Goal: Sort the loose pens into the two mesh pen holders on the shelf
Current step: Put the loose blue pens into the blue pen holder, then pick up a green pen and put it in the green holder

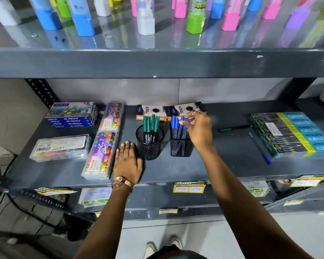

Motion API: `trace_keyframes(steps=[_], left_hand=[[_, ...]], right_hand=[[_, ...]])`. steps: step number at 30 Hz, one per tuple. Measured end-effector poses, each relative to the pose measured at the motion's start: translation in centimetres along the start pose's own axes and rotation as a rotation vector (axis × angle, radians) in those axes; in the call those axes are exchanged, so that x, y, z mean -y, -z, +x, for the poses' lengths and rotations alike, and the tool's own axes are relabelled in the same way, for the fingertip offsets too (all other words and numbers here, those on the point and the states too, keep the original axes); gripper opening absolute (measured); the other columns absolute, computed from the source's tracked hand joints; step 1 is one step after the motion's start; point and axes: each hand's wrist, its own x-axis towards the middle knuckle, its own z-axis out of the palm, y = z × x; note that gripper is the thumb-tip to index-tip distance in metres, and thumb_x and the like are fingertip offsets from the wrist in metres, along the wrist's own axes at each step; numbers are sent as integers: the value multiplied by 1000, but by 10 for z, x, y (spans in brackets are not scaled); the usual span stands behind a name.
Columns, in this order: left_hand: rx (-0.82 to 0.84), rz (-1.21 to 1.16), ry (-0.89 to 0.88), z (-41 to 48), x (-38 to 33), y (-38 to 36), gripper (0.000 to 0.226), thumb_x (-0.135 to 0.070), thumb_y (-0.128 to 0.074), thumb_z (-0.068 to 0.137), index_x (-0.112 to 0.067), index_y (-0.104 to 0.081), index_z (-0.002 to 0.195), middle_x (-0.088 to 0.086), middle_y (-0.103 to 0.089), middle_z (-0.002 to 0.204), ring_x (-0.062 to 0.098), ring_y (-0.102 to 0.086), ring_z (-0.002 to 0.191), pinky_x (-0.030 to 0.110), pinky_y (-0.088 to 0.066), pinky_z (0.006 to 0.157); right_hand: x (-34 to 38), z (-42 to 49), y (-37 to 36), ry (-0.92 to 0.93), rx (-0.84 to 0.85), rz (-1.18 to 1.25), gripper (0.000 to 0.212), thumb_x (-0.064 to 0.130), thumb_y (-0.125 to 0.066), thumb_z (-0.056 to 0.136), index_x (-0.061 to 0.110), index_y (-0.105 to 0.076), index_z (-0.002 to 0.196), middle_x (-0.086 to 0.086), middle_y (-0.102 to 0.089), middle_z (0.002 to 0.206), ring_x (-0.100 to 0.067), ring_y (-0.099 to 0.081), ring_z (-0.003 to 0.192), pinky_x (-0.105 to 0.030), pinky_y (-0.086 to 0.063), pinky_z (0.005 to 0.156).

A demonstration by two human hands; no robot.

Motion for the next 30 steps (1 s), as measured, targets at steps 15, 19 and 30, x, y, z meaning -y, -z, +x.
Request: trace_keyframes(steps=[15,19,30], left_hand=[[-2,12,-3,1,1,-3,73,-39,-21,81,-7,-22,147,14,-19,158,26,-12,148,39,-3,123],[-3,8,5,1,0,-2,73,-39,-21,81,-7,-22,147,14,-19,158,27,-13,148,40,-4,124],[3,8,8,-1,-2,2,72,-40,-20,83,-8,-22,147,13,-19,159,25,-12,149,39,-3,124]], right_hand=[[-74,15,51,-209,-42,-374,34,6,-50,91,2,-59,124,-22,-58,128,-37,-51,119,-35,-35,94],[-107,22,51,-220,294,-543,52,5,-47,94,-1,-33,144,-20,-27,155,-35,-19,146,-39,-21,119],[-110,23,40,115,408,-785,29,1,-46,94,6,-61,118,-20,-63,121,-37,-61,112,-41,-51,90]])
